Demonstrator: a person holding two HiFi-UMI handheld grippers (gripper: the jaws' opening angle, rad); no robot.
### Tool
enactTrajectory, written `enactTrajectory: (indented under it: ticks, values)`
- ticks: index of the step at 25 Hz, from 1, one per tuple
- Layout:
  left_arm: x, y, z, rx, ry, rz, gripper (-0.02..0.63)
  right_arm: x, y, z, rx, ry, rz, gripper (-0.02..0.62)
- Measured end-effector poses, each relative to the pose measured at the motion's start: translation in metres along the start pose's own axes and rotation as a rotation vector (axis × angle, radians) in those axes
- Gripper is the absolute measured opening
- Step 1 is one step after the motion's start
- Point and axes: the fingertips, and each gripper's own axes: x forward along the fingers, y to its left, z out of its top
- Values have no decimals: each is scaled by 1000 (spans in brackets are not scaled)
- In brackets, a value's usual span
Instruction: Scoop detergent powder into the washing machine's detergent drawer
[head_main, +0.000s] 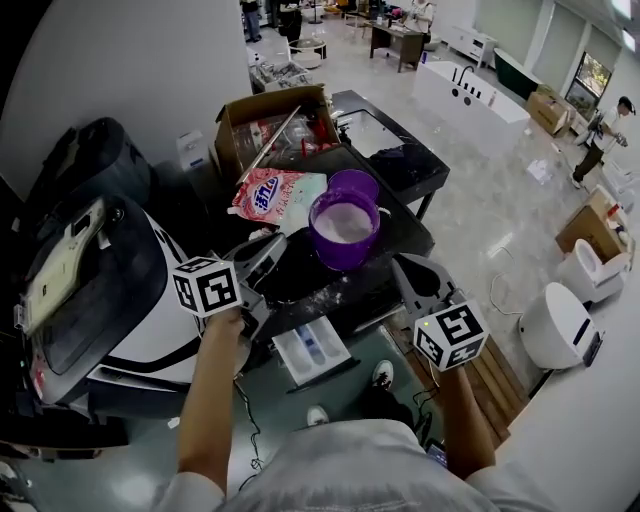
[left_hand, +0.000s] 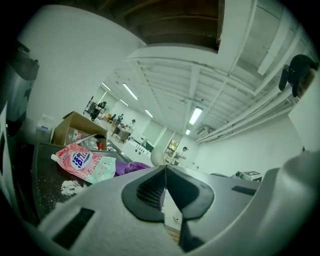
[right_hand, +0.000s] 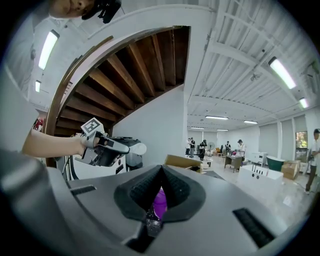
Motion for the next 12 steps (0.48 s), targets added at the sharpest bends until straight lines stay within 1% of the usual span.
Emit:
enactTrajectory:
  ticks: [7,12]
  values:
    - [-64,-4,-27,-25,-25,-2,15,-9,53,-9,7,2,42,5]
    - [-99,4,-60,-40,-2,25,15,-3,86,-26,18,29,82,5]
